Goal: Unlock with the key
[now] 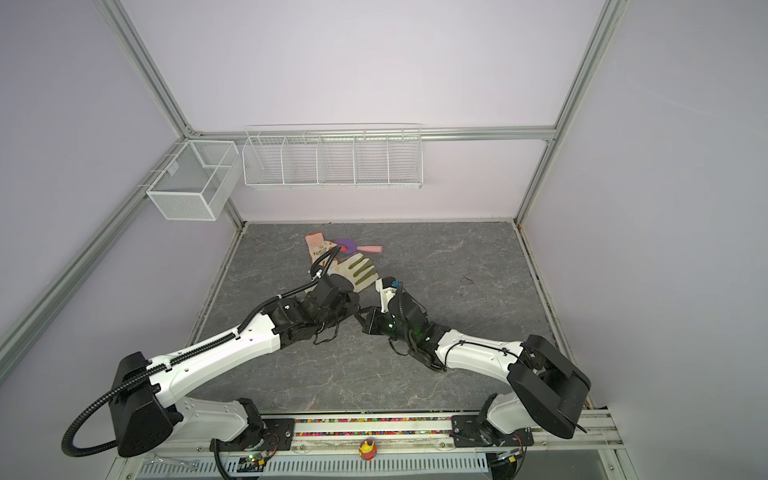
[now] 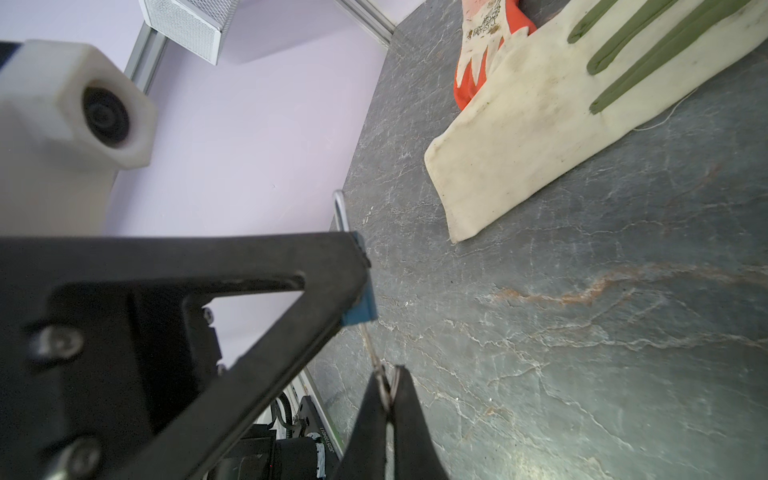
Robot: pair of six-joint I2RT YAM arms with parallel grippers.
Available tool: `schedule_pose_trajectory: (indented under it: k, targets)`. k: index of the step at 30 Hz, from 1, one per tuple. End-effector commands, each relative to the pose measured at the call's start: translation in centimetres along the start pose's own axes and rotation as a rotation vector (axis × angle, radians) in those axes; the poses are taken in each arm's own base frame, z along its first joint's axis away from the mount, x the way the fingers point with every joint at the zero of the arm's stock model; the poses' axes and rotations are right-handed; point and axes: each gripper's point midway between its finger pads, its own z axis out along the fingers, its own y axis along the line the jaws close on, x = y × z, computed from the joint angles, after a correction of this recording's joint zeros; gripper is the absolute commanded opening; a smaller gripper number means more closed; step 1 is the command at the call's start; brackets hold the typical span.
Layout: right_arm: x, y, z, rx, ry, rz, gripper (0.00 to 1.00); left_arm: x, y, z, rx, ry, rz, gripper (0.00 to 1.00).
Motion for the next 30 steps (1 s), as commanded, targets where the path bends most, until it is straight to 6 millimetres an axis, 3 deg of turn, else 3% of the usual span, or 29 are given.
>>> schedule_pose_trajectory:
  k: [1, 9, 16, 24, 30]
  targets:
    - [-3.2, 3.3, -1.1, -0.113, -0.098, 0.026, 0.07, 1.5, -0.1, -0.7, -0.018, 0.052, 0.023, 0.00]
    - [-4.2, 4.4, -2.3, -0.093, -0.124, 0.000, 0.06, 1.6, 0.6, -1.2, -0.044, 0.032, 0.049, 0.00]
    - [-3.4, 5.0, -0.9, -0.090, -0.095, -0.115, 0.07, 2.7, -1.1, -1.6, 0.039, 0.105, 0.004, 0.00]
    - [-2.6, 6.1, -2.1, -0.151, -0.072, -0.248, 0.07, 2.0, 0.2, -2.0, 0.012, 0.099, 0.024, 0.00]
    - [-2.3, 5.1, -1.6, -0.095, -0.048, -0.209, 0.06, 2.1, -0.2, -2.1, 0.014, 0.112, 0.022, 0.00]
